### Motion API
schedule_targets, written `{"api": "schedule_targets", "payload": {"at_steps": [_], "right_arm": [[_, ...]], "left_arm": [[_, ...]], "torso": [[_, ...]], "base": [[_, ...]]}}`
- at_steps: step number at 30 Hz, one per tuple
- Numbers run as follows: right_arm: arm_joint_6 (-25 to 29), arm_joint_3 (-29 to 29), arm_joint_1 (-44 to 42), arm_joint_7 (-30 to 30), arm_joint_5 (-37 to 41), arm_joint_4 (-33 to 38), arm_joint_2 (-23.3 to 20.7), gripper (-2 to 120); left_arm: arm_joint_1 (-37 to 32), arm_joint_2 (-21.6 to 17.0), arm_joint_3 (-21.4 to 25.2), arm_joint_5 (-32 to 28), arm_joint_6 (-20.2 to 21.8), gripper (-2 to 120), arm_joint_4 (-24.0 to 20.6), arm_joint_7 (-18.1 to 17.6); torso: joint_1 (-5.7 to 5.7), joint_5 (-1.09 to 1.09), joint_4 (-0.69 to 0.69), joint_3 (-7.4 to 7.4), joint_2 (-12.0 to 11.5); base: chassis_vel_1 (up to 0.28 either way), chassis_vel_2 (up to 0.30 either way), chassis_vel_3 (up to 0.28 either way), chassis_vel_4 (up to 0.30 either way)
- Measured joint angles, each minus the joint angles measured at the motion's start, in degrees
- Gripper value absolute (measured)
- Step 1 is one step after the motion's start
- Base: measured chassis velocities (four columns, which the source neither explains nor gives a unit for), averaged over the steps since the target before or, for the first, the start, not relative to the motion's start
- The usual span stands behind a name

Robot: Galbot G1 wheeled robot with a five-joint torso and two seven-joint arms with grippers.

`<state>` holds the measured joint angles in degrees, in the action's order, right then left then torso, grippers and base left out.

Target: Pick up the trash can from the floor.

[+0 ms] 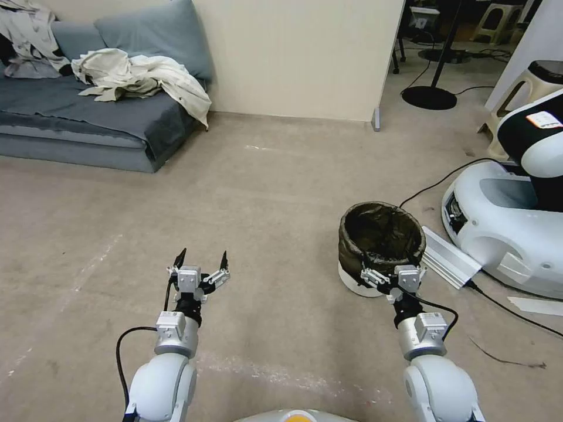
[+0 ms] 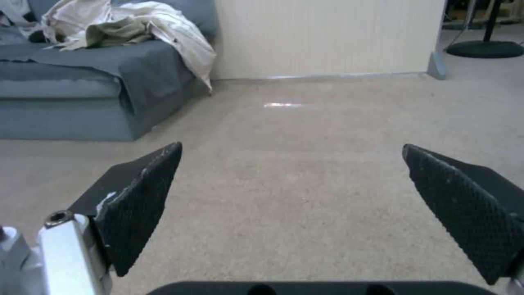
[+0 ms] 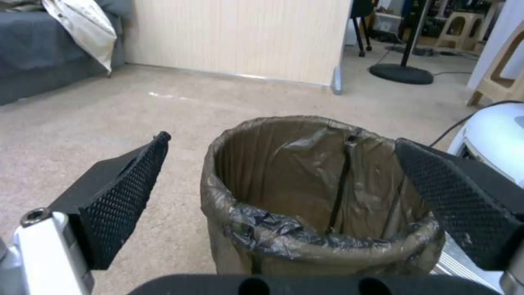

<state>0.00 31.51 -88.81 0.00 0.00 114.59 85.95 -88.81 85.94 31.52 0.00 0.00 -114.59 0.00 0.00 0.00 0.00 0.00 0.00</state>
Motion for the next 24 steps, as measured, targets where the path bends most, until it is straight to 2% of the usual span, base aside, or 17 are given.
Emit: {"api": "schedule_targets", "payload": {"at_steps": [13, 16, 18, 19, 21, 22, 23, 24], "right_arm": [[-0.11, 0.03, -0.09, 0.00, 0.01, 0.18, 0.01, 100], [-0.89, 0.24, -0.61, -0.04, 0.24, 1.78, 0.11, 100], [-3.76, 1.19, -2.45, -0.24, 1.28, 7.60, 0.49, 100], [-3.76, 1.19, -2.45, -0.24, 1.28, 7.60, 0.49, 100], [-5.52, 1.87, -3.77, -0.38, 2.13, 11.70, 0.75, 100], [-4.57, 2.28, -4.18, -0.37, 2.88, 12.64, 0.53, 100], [-3.01, 2.93, -4.73, -0.06, 4.12, 13.09, -0.08, 100], [-3.01, 2.93, -4.73, -0.06, 4.12, 13.09, -0.08, 100]], "left_arm": [[-0.01, 0.01, -0.01, -0.29, 0.30, 100, -0.12, 0.00], [-0.10, 0.30, -0.10, -1.73, 1.94, 100, -1.84, 0.00], [-0.40, 1.45, -0.89, -6.98, 7.97, 100, -8.07, 0.00], [-0.40, 1.45, -0.89, -6.98, 7.97, 100, -8.07, 0.00], [-0.58, 2.19, -1.39, -10.32, 11.70, 100, -12.14, 0.01], [-0.62, 2.07, -1.11, -10.97, 12.00, 100, -12.82, -0.66], [-0.80, 1.51, 0.13, -11.04, 11.60, 100, -12.99, -2.17], [-0.80, 1.51, 0.13, -11.04, 11.60, 100, -12.99, -2.17]], "torso": [[0.00, 0.00, 0.00, 0.00, 0.00], [0.00, 0.00, 0.01, 0.01, 0.00], [0.00, -0.01, 0.00, 0.00, 0.00], [0.00, -0.01, 0.00, 0.00, 0.00], [0.00, 0.01, -0.01, 0.00, 0.01], [0.00, 0.00, -0.04, -0.01, 0.01], [0.00, -0.02, 0.01, 0.00, 0.00], [0.00, -0.02, 0.01, 0.00, 0.00]], "base": [[0.000, 0.000, 0.000, 0.000], [0.000, 0.000, 0.000, 0.000], [0.000, 0.000, 0.000, 0.000], [0.000, 0.000, 0.000, 0.000], [0.000, 0.000, 0.000, 0.000], [0.000, 0.000, 0.000, 0.000], [0.000, 0.000, 0.000, 0.000], [0.000, 0.000, 0.000, 0.000]]}}
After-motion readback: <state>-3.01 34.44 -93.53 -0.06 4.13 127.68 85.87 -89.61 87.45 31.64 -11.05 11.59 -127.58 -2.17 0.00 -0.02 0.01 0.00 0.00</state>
